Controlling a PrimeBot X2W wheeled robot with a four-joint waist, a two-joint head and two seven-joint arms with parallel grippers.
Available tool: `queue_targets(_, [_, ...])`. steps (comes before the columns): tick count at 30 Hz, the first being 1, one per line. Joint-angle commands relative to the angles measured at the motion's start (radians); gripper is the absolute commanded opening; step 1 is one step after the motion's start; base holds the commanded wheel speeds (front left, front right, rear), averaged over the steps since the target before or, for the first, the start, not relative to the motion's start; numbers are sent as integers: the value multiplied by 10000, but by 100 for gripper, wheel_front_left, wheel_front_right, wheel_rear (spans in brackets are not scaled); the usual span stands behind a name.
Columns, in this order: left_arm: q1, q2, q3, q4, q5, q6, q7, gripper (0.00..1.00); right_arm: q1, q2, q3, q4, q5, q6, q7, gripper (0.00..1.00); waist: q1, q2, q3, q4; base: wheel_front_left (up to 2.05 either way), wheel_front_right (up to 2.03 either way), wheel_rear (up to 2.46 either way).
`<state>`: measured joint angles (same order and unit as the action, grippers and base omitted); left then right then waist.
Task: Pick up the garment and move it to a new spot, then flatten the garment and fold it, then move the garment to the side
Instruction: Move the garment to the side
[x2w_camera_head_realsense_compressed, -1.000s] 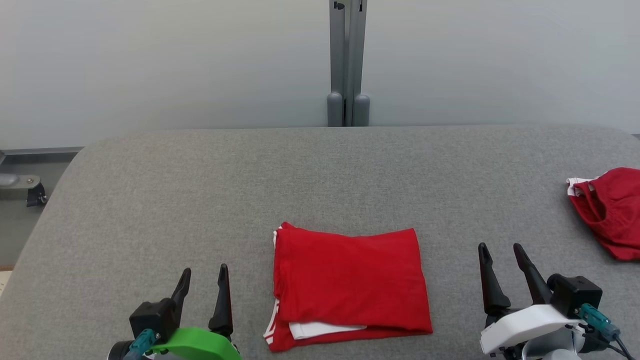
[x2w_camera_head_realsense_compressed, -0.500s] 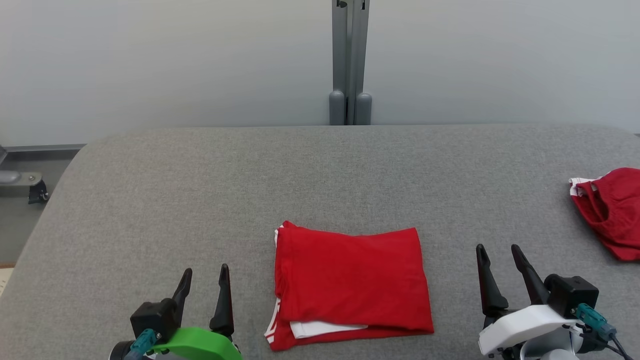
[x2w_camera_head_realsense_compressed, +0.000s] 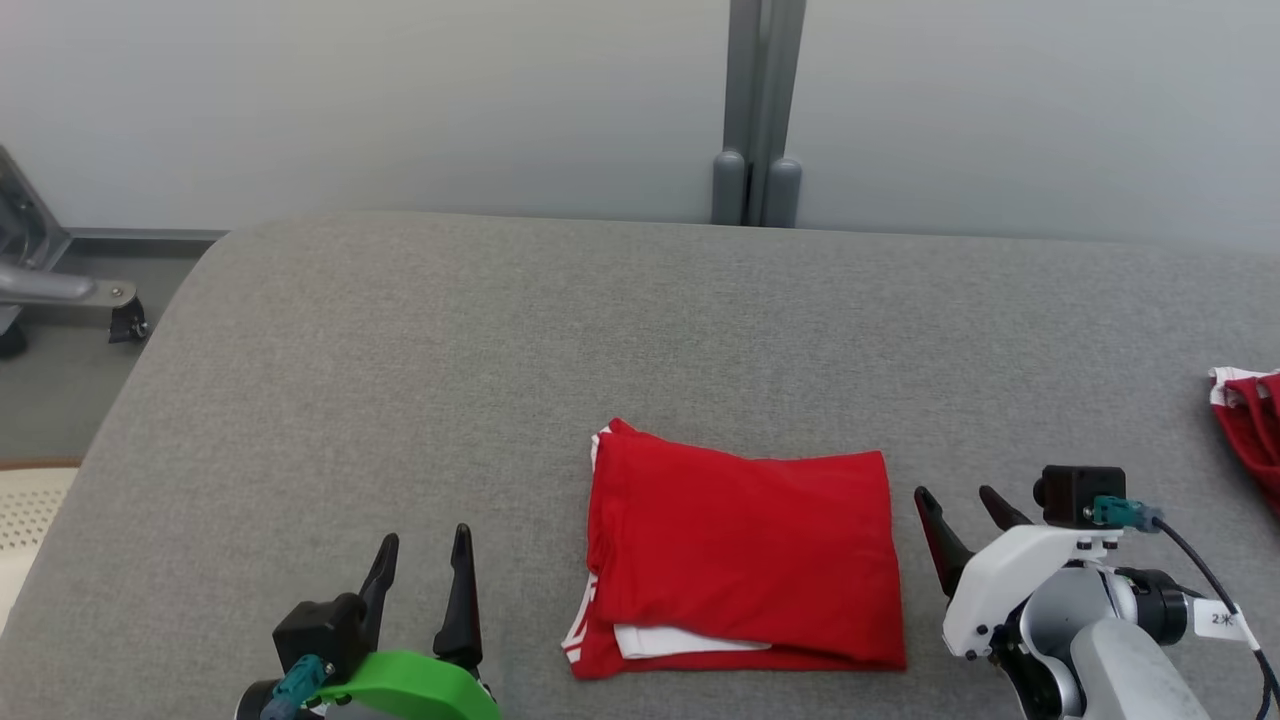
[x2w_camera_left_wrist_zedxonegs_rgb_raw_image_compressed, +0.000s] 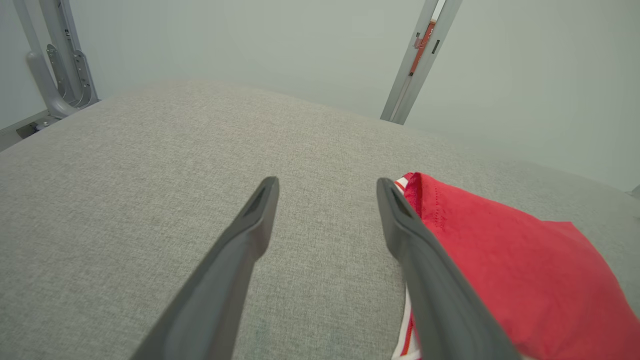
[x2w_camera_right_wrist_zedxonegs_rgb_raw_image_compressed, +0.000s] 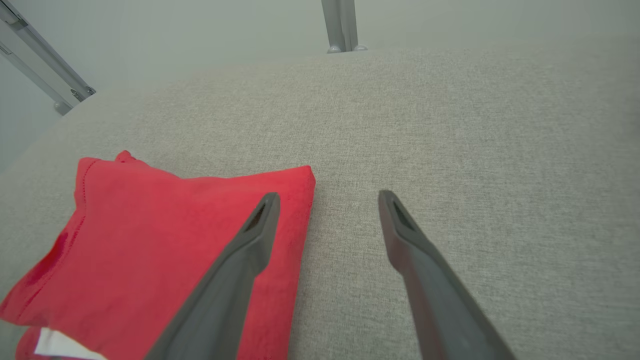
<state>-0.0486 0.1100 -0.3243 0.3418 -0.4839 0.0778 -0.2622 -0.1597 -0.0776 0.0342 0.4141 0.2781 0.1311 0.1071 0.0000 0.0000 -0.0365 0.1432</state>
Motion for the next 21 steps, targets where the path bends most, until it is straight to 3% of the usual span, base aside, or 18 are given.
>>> queue_targets(1, [-109, -39, 45, 40, 96, -82, -32, 100, -181, -94, 14, 203, 179, -9, 251, 100, 0, 0, 163, 356, 0, 0, 0])
queue_targets(10, [-66, -183, 229, 134, 282, -246, -32, 100, -329, -194, 126, 1330, 1069, -9, 1068, 100, 0, 0, 299, 1164, 0, 0, 0])
queue_targets(18, [81, -230, 423, 180, 440, -324, -32, 100, -409, -123, 552, 2282, 1581, -9, 1570, 100, 0, 0, 292, 1222, 0, 0, 0])
queue_targets(19, [95, -232, 431, 184, 460, -340, -32, 100, -429, -113, 609, 2352, 1610, -9, 1555, 90, 0, 0, 287, 1186, 0, 0, 0])
queue_targets(20, [103, -240, 435, 193, 477, -354, -32, 100, -475, -97, 674, 2436, 1627, -9, 1529, 46, 0, 0, 287, 1131, 0, 0, 0])
queue_targets(21, [111, -244, 437, 202, 495, -359, -32, 100, -529, -89, 729, 2494, 1643, -9, 1492, 35, 0, 0, 288, 1078, 0, 0, 0])
